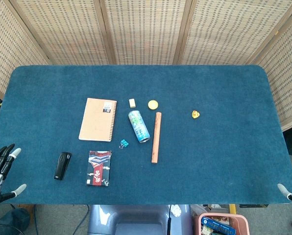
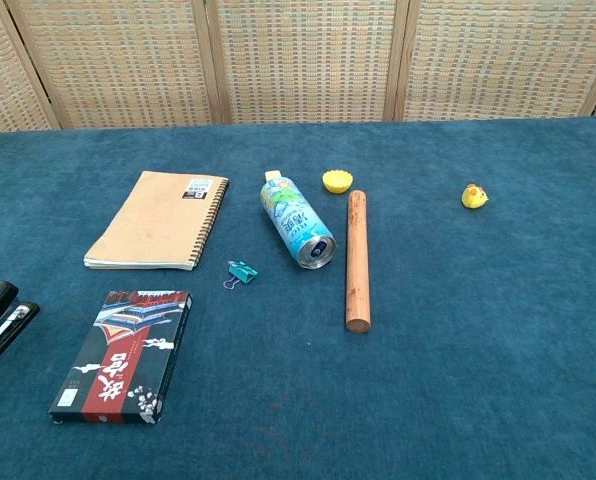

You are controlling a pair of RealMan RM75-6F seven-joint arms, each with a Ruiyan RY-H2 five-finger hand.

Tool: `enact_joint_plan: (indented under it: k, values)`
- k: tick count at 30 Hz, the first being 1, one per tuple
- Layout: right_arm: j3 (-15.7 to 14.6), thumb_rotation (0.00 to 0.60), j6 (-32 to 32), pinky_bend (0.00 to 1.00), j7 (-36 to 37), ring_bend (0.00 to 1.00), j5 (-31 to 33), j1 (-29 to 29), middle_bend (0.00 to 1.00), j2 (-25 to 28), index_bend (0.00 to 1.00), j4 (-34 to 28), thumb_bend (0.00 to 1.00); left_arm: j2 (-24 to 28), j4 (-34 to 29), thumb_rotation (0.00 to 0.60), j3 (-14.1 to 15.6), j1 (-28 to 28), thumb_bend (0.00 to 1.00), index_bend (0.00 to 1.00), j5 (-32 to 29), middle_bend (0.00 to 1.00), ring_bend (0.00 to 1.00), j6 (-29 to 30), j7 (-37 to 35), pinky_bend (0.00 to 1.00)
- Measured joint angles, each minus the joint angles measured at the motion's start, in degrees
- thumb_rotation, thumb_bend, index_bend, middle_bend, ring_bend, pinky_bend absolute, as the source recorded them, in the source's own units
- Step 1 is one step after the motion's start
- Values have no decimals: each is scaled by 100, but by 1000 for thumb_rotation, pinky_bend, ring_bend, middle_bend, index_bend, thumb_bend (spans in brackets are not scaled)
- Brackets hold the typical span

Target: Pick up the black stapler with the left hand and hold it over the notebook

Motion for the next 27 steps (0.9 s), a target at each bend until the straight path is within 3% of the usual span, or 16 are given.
enact_joint_plan:
  k: [10,15,19,27]
  values:
    - [35,600,-29,0,12,0,62,15,0,-5,0,16,0,-18,11,600,-20,-38,6,0,-62,0,0,-114,102,0]
    - [86,600,-135,0,15,0,225,46,0,-15,0,29,0,-51,318,600,-119,-236,0,0,-172,0,0,-462,355,0]
    - [133,600,-271,0,-52,0,376,94,0,-37,0,29,0,-190,898,600,-231,-556,0,0,-330,0,0,-987,251,0]
    - [161,600,-452,0,-256,0,511,163,0,-104,0,3,0,-967,2730,600,-166,-1206,0,0,-142,0,0,-1701,-990,0]
